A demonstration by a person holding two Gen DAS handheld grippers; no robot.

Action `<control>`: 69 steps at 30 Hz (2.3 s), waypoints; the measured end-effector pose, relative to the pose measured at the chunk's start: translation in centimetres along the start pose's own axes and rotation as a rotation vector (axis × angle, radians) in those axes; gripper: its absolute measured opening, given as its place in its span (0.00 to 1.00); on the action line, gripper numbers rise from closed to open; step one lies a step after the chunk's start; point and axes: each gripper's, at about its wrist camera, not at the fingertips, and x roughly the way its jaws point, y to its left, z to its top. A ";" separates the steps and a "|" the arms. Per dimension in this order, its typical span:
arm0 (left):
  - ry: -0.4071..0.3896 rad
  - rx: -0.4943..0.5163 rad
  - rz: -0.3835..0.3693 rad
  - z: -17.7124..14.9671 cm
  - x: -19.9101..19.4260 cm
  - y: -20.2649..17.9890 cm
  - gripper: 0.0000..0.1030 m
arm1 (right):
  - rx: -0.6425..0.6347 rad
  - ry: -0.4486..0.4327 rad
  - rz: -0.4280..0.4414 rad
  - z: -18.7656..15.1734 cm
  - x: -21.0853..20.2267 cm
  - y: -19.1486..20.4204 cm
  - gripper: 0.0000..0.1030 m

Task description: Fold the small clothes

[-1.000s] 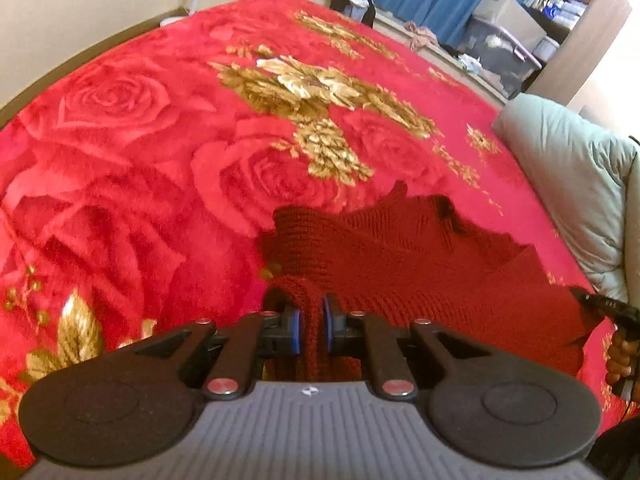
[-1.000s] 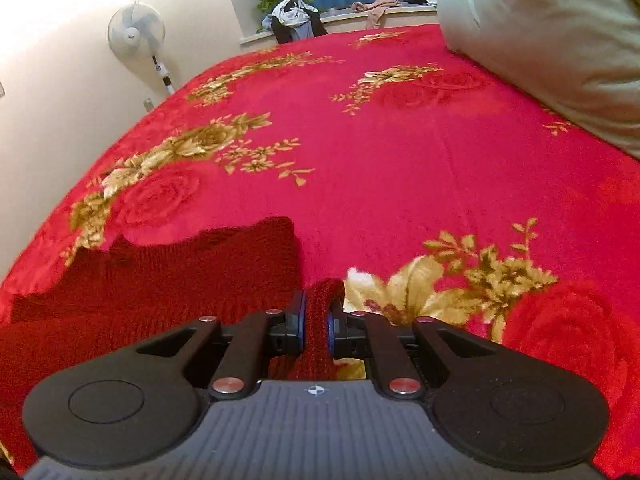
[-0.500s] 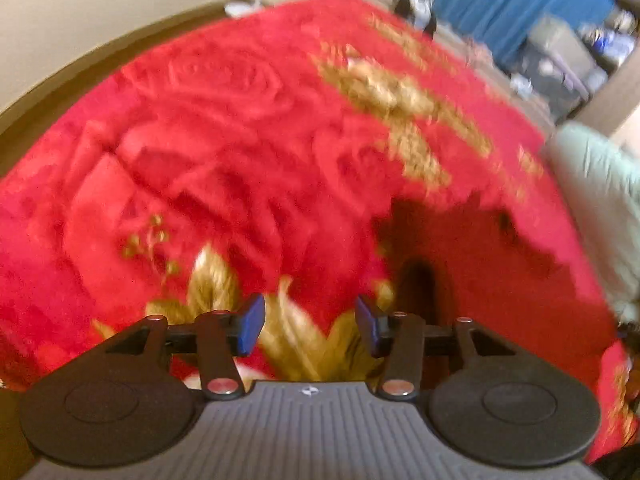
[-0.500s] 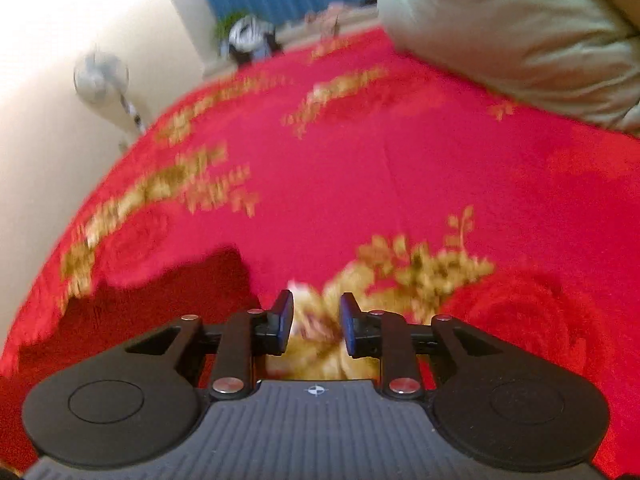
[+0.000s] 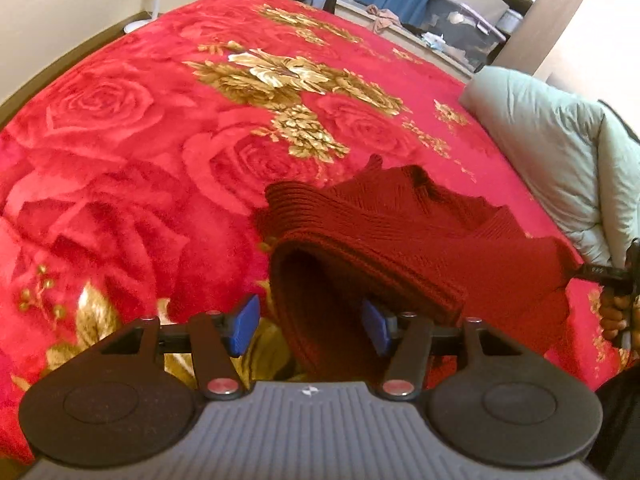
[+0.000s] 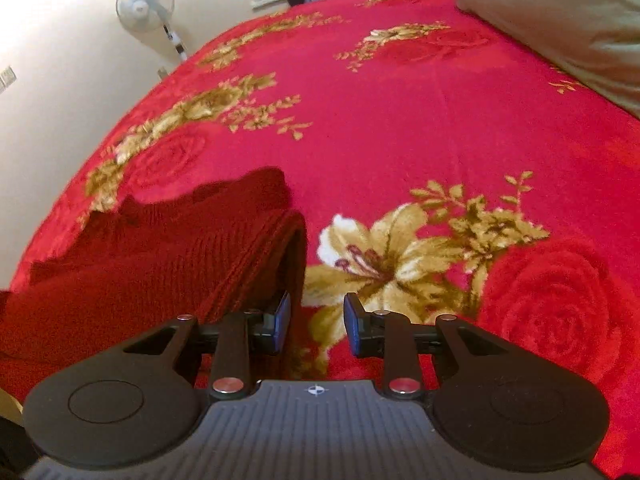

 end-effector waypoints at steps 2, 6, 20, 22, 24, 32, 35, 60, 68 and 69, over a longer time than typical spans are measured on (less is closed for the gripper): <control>0.008 0.013 0.025 0.1 0.5 -0.5 0.61 | -0.006 0.004 0.017 0.1 0.1 0.3 0.30; 0.013 0.005 0.055 0.7 1.3 -0.6 0.71 | -0.033 0.024 0.032 -0.1 0.7 1.1 0.31; 0.002 0.010 0.084 2.5 3.7 -2.5 0.73 | 0.000 -0.001 0.050 1.2 3.4 2.3 0.35; -0.012 0.015 0.079 2.7 3.6 -2.7 0.73 | 0.005 -0.013 0.054 1.5 3.6 2.3 0.36; -0.028 0.022 0.080 2.8 3.6 -2.8 0.73 | 0.018 -0.019 0.056 1.7 3.9 2.3 0.36; -0.085 0.018 0.112 3.8 4.0 -3.0 0.77 | 0.079 -0.055 0.066 2.4 5.5 2.2 0.38; -0.079 0.056 0.103 4.1 4.7 -3.4 0.61 | 0.084 -0.063 0.069 2.7 6.1 2.4 0.38; -0.010 -0.298 0.169 5.1 5.9 2.8 0.07 | 0.358 -0.008 0.140 3.0 7.3 -0.9 0.29; -0.034 -0.268 0.105 5.5 6.2 1.8 0.46 | 0.212 -0.061 0.108 3.8 6.9 0.9 0.36; -0.039 -0.247 0.107 5.6 6.3 1.4 0.50 | 0.178 -0.079 0.111 3.9 6.6 1.2 0.36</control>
